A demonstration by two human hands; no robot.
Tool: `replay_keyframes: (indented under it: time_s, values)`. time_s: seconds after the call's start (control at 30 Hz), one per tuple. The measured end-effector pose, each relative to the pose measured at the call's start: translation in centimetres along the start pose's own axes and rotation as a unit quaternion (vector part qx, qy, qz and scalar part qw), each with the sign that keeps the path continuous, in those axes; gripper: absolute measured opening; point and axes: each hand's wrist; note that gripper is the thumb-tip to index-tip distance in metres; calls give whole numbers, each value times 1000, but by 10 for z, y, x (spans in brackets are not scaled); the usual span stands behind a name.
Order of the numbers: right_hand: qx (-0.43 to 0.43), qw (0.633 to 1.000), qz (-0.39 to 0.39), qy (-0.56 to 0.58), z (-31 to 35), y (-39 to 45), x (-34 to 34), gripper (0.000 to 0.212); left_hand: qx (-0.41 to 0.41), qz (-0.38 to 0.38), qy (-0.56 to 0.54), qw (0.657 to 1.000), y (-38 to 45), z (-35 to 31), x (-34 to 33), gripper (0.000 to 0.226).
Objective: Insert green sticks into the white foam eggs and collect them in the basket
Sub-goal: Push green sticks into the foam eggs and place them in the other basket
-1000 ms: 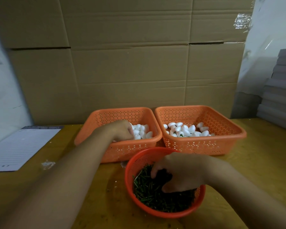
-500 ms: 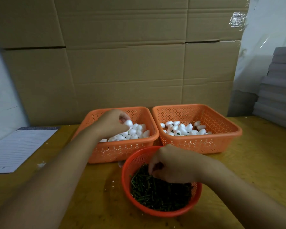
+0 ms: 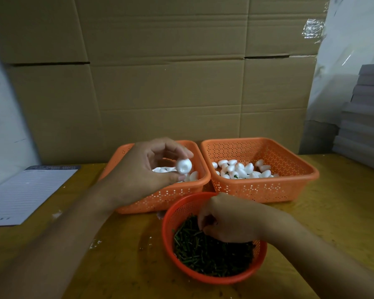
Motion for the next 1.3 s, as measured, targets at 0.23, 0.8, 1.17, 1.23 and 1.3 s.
replay_keyframes:
  time_s: [0.23,0.8,1.17,1.23,1.3]
  values:
    - [0,1000,2,-1,0,0,0,19,18,-18,-47,999,-5,8,-5,30]
    - [-4,1000,-5,-3,2,-1,0,17,138,-37,-230,963,-8,7,-9,46]
    - [2,1000,-5,4,0,-1,0,16,141,-36,-192,970,-7,10,-11,31]
    - [1,1000,-7,2,0,-1,0,16,145,-31,-180,972,-7,12,-11,38]
    - [-5,1000,-14,0,0,-1,0,16,153,-30,-194,968,-7,13,-13,44]
Point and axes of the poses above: each hand's wrist, its own y-axis towards the middle knuckle, its own x-axis out of the back of the hand, z = x × y, and after that the axes turned 13 degrees about -y, right-handed
